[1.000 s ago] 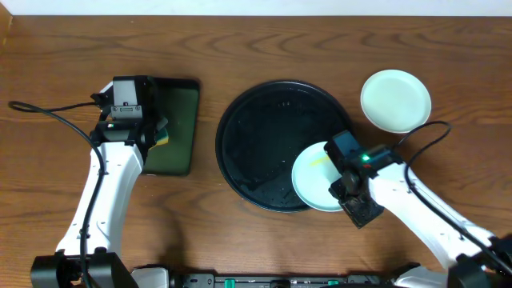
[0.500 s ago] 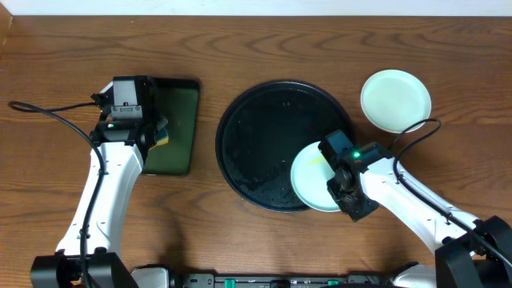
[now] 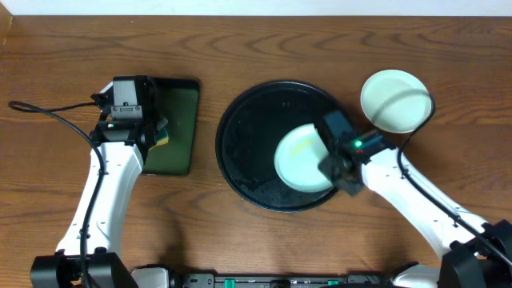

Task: Clean dirty plates on tray and stack at the side
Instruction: 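Drag the lower green plate to the tray center with the right gripper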

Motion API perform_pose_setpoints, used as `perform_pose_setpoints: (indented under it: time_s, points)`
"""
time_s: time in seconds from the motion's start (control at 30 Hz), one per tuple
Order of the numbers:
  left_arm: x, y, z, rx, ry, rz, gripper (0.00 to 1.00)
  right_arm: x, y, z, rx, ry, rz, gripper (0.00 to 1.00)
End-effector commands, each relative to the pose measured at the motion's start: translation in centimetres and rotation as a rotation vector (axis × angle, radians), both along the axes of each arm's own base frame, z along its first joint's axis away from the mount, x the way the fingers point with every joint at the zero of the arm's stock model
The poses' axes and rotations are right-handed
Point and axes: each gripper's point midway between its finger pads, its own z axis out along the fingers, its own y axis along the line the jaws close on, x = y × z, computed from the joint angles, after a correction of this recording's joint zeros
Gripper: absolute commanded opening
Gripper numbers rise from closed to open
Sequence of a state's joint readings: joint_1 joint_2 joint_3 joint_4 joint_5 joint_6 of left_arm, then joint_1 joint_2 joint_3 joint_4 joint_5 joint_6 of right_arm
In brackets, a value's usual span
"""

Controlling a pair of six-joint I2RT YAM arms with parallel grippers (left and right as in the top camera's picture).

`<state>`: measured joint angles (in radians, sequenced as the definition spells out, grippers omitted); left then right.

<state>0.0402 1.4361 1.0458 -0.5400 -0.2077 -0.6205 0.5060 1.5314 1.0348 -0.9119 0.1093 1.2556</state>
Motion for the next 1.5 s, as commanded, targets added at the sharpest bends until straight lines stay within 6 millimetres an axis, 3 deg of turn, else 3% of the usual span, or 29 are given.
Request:
perform_pose_setpoints:
  time_s: [0.0, 0.23, 0.43, 0.57, 0.7, 0.77, 0.9, 0.97, 1.07, 1.27, 1.47]
  points:
    - [-0.2, 0.1, -0.1, 0.004, 0.003, -0.001, 0.08, 4.1, 1.1, 2.3, -0.014, -0.16, 0.153, 0.01]
    - [-0.3, 0.1, -0.1, 0.004, 0.007, -0.002, 0.08, 7.9, 5.1, 2.6, 0.06, -0.309, 0.404, 0.01]
    - [-0.2, 0.1, -0.1, 0.004, 0.005, -0.002, 0.08, 7.7, 8.5, -1.0, 0.136, -0.26, 0.724, 0.01]
    - [-0.2, 0.1, -0.1, 0.004, 0.005, -0.002, 0.08, 6.9, 8.0, -4.0, 0.156, -0.164, 0.762, 0.01]
    - [-0.2, 0.1, -0.1, 0.004, 0.005, -0.001, 0.08, 6.6, 6.5, -5.2, 0.162, -0.105, 0.744, 0.02]
    - [-0.2, 0.1, -0.1, 0.004, 0.005, -0.002, 0.08, 6.9, 5.3, -5.2, 0.15, -0.096, 0.733, 0.11]
    - [-0.2, 0.1, -0.1, 0.004, 0.005, -0.001, 0.08, 8.0, 2.9, -4.9, 0.149, -0.097, 0.68, 0.15]
    - [-0.2, 0.1, -0.1, 0.004, 0.005, -0.001, 0.08, 8.5, 2.4, -4.7, 0.166, -0.107, 0.674, 0.29]
    - [-0.2, 0.1, -0.1, 0.004, 0.004, -0.001, 0.08, 8.9, 2.5, -4.4, 0.197, -0.129, 0.692, 0.38]
    - [-0.2, 0.1, -0.1, 0.004, 0.004, -0.001, 0.08, 9.4, 3.6, -4.2, 0.197, -0.173, 0.753, 0.31]
    - [-0.2, 0.1, -0.1, 0.004, 0.004, -0.001, 0.08, 9.0, 4.7, -5.3, 0.189, -0.158, 0.809, 0.34]
